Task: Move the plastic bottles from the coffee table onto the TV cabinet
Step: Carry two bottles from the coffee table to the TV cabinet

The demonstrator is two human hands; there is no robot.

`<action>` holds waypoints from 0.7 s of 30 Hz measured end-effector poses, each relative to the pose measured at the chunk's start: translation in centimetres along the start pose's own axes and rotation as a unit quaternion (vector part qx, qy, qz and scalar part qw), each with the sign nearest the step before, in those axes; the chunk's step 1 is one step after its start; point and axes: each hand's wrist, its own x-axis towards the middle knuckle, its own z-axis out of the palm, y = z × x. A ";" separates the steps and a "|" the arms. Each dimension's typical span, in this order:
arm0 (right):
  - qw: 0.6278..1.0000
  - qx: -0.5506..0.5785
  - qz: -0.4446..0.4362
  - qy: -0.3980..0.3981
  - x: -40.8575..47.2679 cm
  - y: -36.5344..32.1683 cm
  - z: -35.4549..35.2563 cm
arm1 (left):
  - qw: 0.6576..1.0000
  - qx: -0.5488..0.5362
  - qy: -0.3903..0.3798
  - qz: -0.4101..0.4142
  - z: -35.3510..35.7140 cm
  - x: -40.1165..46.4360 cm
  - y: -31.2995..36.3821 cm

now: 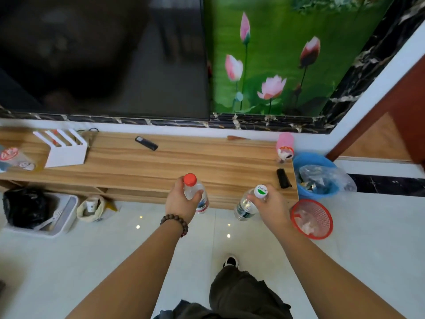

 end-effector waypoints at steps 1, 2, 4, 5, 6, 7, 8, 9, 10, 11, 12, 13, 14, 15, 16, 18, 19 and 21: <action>1.000 -0.004 -0.001 -0.002 1.8 -0.7 -0.1 | 1.000 0.001 -0.002 0.001 0.3 1.6 0.9; 1.000 -0.007 0.000 -0.002 3.4 -1.4 -0.3 | 1.000 -0.001 -0.005 0.003 0.6 3.0 1.7; 1.000 -0.008 0.012 -0.001 6.3 -2.6 -0.2 | 1.000 -0.009 -0.008 0.008 1.2 5.6 2.9; 1.000 -0.005 0.017 0.000 7.7 -3.1 -0.1 | 1.000 -0.010 -0.008 0.010 1.5 6.9 3.3; 1.000 -0.004 0.020 0.001 9.1 -3.6 0.1 | 1.000 -0.008 -0.010 0.010 1.8 8.2 3.7; 1.000 -0.006 0.021 0.000 10.4 -3.9 0.4 | 1.000 -0.007 -0.013 0.009 2.1 9.5 4.0; 1.000 -0.011 0.023 -0.003 11.7 -4.1 0.8 | 1.000 -0.007 -0.016 0.010 2.6 11.0 4.1; 1.000 -0.017 0.025 -0.004 13.1 -4.0 1.4 | 1.000 -0.006 -0.018 0.014 3.1 12.5 4.0; 1.000 -0.021 0.023 -0.002 14.5 -4.0 2.0 | 1.000 -0.004 -0.021 0.022 3.8 14.1 3.7; 1.000 -0.020 0.020 0.004 16.1 -3.6 2.8 | 0.999 -0.005 -0.025 0.031 4.7 15.8 3.3; 1.000 -0.016 0.020 0.010 17.7 -3.2 3.8 | 0.999 -0.007 -0.031 0.037 5.7 17.7 2.6; 1.000 -0.011 0.018 0.015 19.4 -2.7 4.9 | 0.998 -0.007 -0.035 0.045 6.8 19.7 1.9; 1.000 -0.006 0.016 0.016 21.0 -2.2 6.0 | 0.998 -0.005 -0.037 0.050 8.0 21.7 1.1; 1.000 -0.005 0.013 0.018 22.7 -1.6 7.3 | 0.998 -0.003 -0.040 0.057 9.3 23.7 0.1; 1.000 -0.005 0.006 0.025 24.4 -0.9 8.6 | 0.997 -0.007 -0.043 0.067 10.7 25.7 -0.9; 0.999 -0.005 -0.023 0.044 28.1 0.7 11.2 | 0.995 -0.012 -0.038 0.094 13.6 29.5 -2.9; 0.998 -0.007 -0.040 0.052 30.0 1.5 12.5 | 0.994 -0.010 -0.030 0.103 15.0 31.3 -3.9; 0.995 -0.019 -0.078 0.060 33.6 2.8 14.8 | 0.993 -0.016 -0.018 0.116 17.6 34.6 -5.8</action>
